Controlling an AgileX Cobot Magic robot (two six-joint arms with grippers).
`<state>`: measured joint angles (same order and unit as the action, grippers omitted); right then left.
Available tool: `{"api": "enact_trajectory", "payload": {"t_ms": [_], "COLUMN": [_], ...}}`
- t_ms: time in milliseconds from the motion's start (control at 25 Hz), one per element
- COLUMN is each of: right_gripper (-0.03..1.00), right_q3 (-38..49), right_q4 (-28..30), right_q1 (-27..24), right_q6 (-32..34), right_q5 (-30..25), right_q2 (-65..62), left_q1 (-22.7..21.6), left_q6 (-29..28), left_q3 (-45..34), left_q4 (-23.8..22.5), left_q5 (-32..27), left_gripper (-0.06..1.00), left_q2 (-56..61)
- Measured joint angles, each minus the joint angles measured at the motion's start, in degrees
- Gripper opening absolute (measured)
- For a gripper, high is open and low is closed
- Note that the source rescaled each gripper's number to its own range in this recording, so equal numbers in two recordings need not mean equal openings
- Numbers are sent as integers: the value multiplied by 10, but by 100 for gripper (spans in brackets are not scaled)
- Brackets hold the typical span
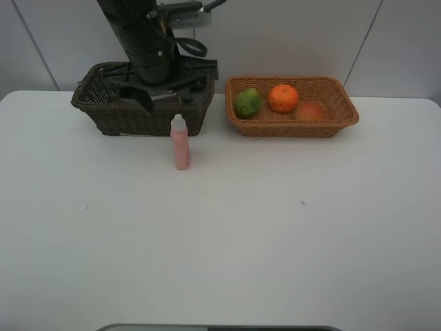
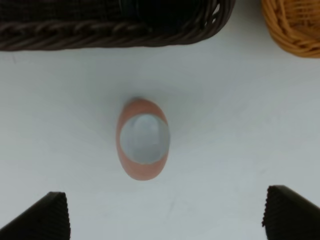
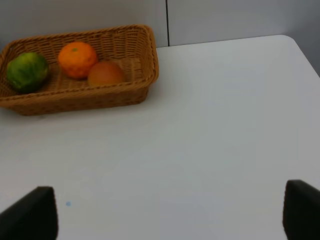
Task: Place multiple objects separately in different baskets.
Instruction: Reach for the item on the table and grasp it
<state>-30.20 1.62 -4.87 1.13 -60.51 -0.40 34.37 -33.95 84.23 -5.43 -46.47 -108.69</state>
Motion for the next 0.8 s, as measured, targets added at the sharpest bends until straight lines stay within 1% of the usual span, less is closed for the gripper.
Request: {"api": "enact_trajectory", "payload": {"t_ms": [160, 360, 680, 800], "right_gripper": [100, 100, 100, 100], "right_q3": [0, 0, 0, 0], "right_q4": [0, 0, 0, 0], "right_q1": [0, 0, 0, 0], "right_q6": [0, 0, 0, 0], "right_q5": [0, 0, 0, 0], "right_q2": [0, 0, 0, 0], "left_q1": [-9, -20, -20, -20], "left_q6": [28, 38, 49, 49], "left_q3": [0, 0, 0, 0], "left_q4": [7, 6, 2, -1], "left_q5": [10, 22, 70, 77], "left_gripper": [100, 100, 100, 100], "left_q2": [-24, -38, -73, -89]}}
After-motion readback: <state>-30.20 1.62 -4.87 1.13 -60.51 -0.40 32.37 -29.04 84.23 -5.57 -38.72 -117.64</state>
